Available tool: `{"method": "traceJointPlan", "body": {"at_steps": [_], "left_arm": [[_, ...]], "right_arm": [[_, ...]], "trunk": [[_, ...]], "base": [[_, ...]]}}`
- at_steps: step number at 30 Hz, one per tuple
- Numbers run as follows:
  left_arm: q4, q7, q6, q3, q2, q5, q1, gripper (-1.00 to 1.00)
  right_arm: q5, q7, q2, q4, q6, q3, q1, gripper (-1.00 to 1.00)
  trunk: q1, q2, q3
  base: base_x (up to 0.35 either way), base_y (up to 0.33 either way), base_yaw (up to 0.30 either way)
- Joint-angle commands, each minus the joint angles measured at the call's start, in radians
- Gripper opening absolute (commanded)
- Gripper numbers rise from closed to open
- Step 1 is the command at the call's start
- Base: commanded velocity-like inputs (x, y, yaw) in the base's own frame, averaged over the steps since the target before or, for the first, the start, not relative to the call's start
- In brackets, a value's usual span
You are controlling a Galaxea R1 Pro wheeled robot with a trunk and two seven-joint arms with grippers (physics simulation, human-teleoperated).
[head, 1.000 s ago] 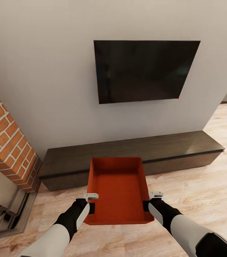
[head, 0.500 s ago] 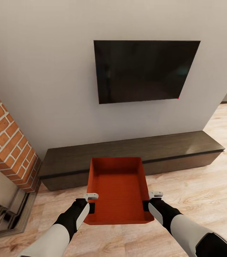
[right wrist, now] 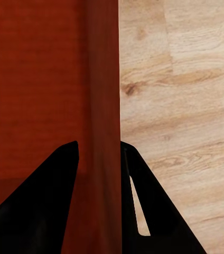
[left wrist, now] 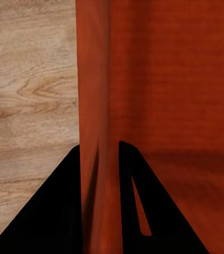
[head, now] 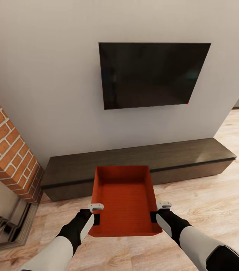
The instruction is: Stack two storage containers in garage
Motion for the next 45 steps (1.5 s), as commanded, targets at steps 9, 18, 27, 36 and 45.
{"method": "traceJointPlan", "body": {"at_steps": [9,18,27,36,45], "left_arm": [[0.034,0.015,0.022,-0.010,0.003,-0.008,0.000,-1.00],[0.034,0.015,0.022,-0.010,0.003,-0.008,0.000,-1.00],[0.034,0.015,0.022,-0.010,0.003,-0.009,0.000,-1.00],[0.034,0.015,0.022,-0.010,0.003,-0.008,0.000,-1.00],[0.034,0.015,0.021,-0.010,0.003,-0.008,0.000,-1.00]], "right_arm": [[-0.011,0.002,0.001,-0.006,0.001,0.026,-0.001,-1.00],[-0.011,0.002,0.002,-0.006,0.001,0.025,-0.001,-1.00],[-0.011,0.002,0.002,-0.006,0.001,0.025,-0.001,-1.00],[-0.011,0.002,0.002,-0.006,0.001,0.025,-0.001,-1.00],[-0.011,0.002,0.002,-0.006,0.001,0.024,-0.001,-1.00]], "trunk": [[0.001,-0.002,0.006],[0.001,-0.002,0.020],[0.001,-0.002,0.034],[0.001,-0.002,0.048],[0.001,-0.002,0.062]], "base": [[0.000,0.000,0.000],[0.000,0.000,0.000],[0.000,0.000,0.000],[0.000,0.000,0.000],[0.000,0.000,0.000]]}}
